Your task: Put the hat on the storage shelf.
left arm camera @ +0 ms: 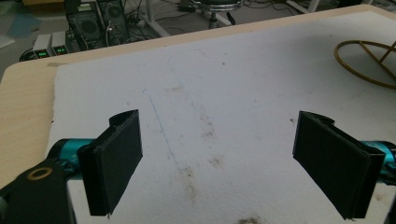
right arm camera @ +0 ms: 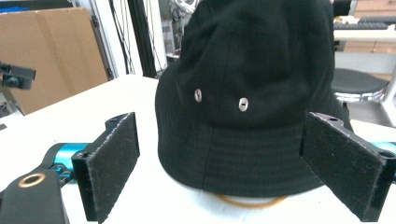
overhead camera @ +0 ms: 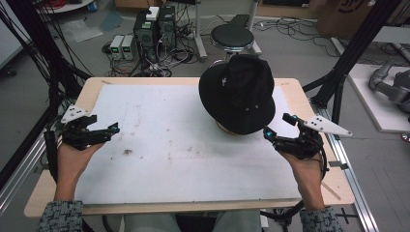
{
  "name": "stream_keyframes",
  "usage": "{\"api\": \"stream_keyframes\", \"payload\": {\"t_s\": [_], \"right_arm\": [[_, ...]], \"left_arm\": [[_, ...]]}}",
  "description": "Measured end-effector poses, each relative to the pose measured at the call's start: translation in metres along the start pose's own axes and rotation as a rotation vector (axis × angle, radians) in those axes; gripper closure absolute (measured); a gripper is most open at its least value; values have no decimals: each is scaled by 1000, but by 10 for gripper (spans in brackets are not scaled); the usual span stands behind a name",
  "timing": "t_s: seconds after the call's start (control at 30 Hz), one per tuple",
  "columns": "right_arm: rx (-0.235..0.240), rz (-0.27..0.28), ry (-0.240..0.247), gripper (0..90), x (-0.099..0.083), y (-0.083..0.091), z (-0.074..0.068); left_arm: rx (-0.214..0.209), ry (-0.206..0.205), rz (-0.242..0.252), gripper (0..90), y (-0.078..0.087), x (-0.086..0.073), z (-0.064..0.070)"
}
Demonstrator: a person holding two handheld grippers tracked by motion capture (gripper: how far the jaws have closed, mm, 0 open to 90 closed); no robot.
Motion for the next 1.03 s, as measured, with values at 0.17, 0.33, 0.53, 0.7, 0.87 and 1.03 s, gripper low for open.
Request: {"api": "stream_keyframes", "payload": {"t_s": [0.17,0.33,0.53,0.7,0.87,1.03], "right_arm": [[5,-16,-15,117,-17,1,-2],[8,-17,-22,117,-24,0,-3],[14,-13,-19,117,-24,0,-4],[15,-18,-22,117,-25,1,-5],[7,-19,-19,117,-24,3,-5],[10,-13,-21,117,-21,6,-6]], "left_arm": [[1,0,3,160,1,0,0],[-1,-2,1,160,0,0,1],[0,1,2,160,0,0,1],[-1,-6,2,160,1,1,0],[1,0,3,160,1,0,1],[-5,-8,2,160,1,1,3]]}}
Point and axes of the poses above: each handheld gripper's, and its own axes: y roughly backward along the jaws, x roughly out of its top, z roughly to its right, the point moved 3 cm from there along -y, roughly forward along the jaws, and after that the axes turned 10 degrees about x, right-handed, at the moved point
